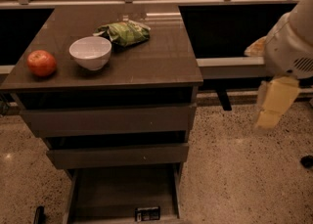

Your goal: Pick rxbar blueberry from bottom drawer and place on counter

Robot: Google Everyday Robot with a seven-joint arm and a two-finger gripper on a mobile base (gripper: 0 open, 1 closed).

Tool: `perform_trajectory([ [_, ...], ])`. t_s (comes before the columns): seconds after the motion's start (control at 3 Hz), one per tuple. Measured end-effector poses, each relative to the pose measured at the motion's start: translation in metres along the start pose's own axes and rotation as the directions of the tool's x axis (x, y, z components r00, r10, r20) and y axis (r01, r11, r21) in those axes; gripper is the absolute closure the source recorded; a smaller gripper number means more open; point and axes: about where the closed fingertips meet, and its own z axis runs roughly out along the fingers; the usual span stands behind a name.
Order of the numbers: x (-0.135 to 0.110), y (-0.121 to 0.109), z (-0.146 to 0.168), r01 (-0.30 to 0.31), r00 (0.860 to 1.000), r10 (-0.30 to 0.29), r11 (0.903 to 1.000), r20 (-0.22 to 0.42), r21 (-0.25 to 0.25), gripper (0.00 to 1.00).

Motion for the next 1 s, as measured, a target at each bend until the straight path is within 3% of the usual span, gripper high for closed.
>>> perform_trajectory([
  [0.33,0.001,0.019,0.073,0.094,0.995,-0.093,0.9923,0.024,-0.081,0.00],
  [1.0,0.004,0.030,0.092,0.114,0.993,-0.114,0.9868,0.011,-0.115,0.00],
])
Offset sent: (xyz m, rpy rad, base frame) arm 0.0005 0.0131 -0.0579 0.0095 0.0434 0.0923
